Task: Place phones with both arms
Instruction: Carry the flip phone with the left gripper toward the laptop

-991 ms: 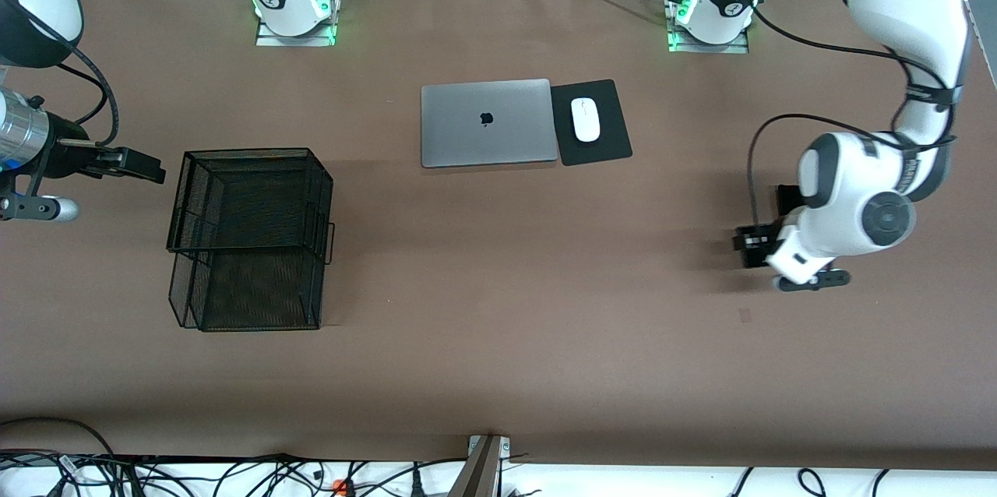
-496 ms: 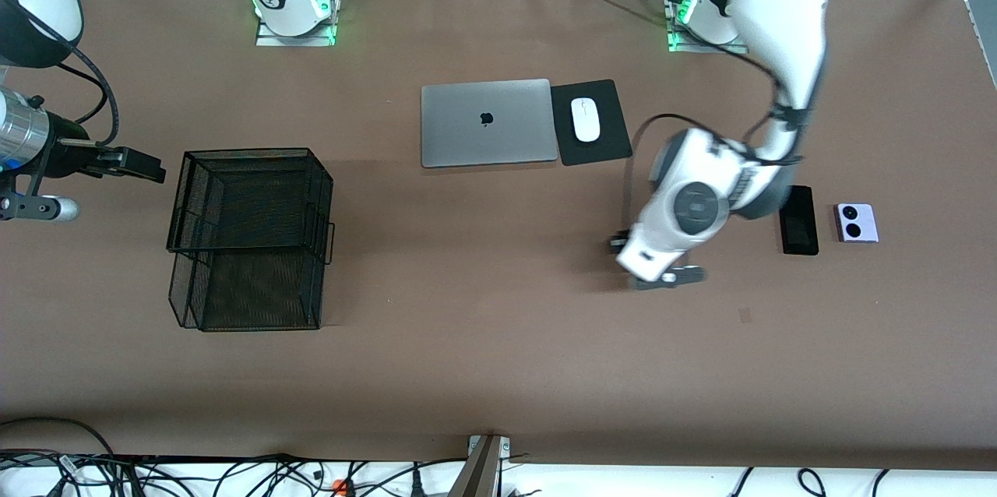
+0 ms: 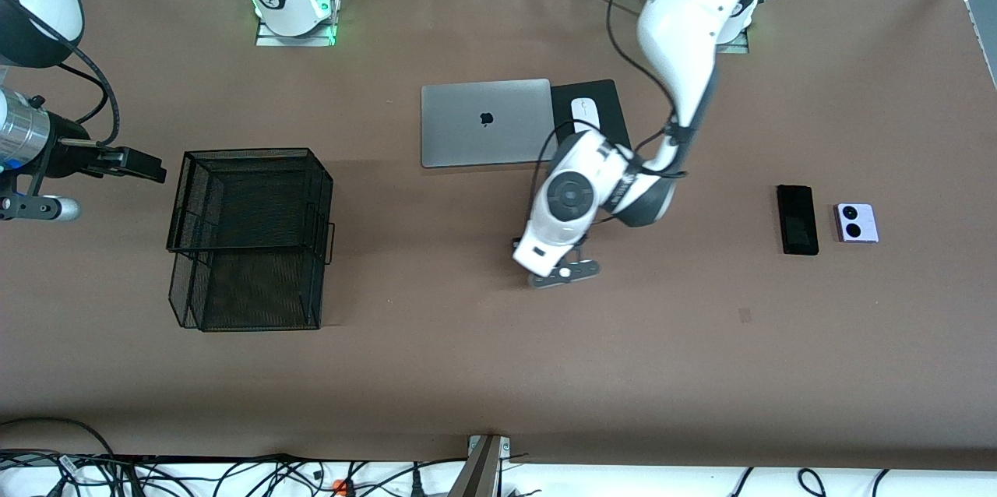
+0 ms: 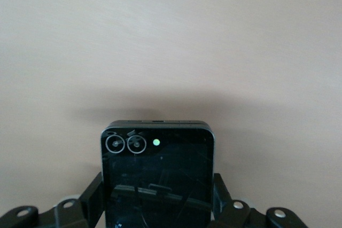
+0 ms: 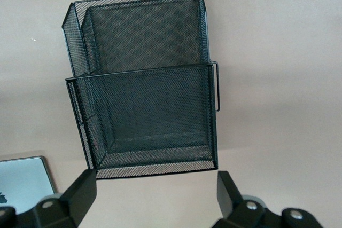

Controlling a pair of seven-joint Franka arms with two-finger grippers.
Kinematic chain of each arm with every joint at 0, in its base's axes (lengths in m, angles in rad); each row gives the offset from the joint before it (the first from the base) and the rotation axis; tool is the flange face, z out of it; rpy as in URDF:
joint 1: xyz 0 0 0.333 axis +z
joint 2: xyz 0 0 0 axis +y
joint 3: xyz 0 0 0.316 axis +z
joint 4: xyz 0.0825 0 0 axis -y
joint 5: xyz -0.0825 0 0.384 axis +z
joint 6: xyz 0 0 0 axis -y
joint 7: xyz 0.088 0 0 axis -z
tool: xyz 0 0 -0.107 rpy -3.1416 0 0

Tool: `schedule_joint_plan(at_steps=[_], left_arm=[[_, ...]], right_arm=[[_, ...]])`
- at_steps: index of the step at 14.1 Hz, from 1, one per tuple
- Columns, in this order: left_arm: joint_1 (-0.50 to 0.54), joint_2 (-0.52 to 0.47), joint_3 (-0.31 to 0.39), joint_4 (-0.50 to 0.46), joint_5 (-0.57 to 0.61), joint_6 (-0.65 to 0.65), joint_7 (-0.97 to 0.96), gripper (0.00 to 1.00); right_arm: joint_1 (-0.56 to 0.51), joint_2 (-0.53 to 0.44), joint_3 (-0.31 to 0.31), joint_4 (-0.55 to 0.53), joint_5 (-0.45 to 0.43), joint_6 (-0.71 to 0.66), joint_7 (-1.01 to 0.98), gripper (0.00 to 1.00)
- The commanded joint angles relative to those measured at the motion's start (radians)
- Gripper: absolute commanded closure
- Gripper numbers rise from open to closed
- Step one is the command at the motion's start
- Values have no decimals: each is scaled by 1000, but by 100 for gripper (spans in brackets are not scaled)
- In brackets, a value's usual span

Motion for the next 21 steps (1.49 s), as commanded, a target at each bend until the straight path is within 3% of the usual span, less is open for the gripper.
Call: schedule_joint_plan(at_steps=[1,5,11,12,13,14,17,21], left_arm=[[-48,101,21,166,-22,22,-10,100],[-104,123,22,166,-16,139,50,100],[-139,166,30,167,-14,176,41,100],[-141,167,30,167,-14,176,19,93],[-141,167,33,167,-14,176,-13,22],[-141,166,37,167,-14,176,-34,0],[-133,146,34,167,-16,135,-51,0],[-60,52,28,169,-22,-42,-36,0]], right_arm=[[-5,-1,0,7,14,-12,7,0],[-11,-1,-3,5,16,-14,-2,0],[-3,-1,2,5,16,-14,13,0],[-3,-1,2,5,16,-14,13,0],[-3,-1,2,5,14,-14,11,0],[-5,-1,2,5,14,-14,11,0],[-5,-3,0,5,14,-27,5,0],[-5,-3,0,5,14,-27,8,0]])
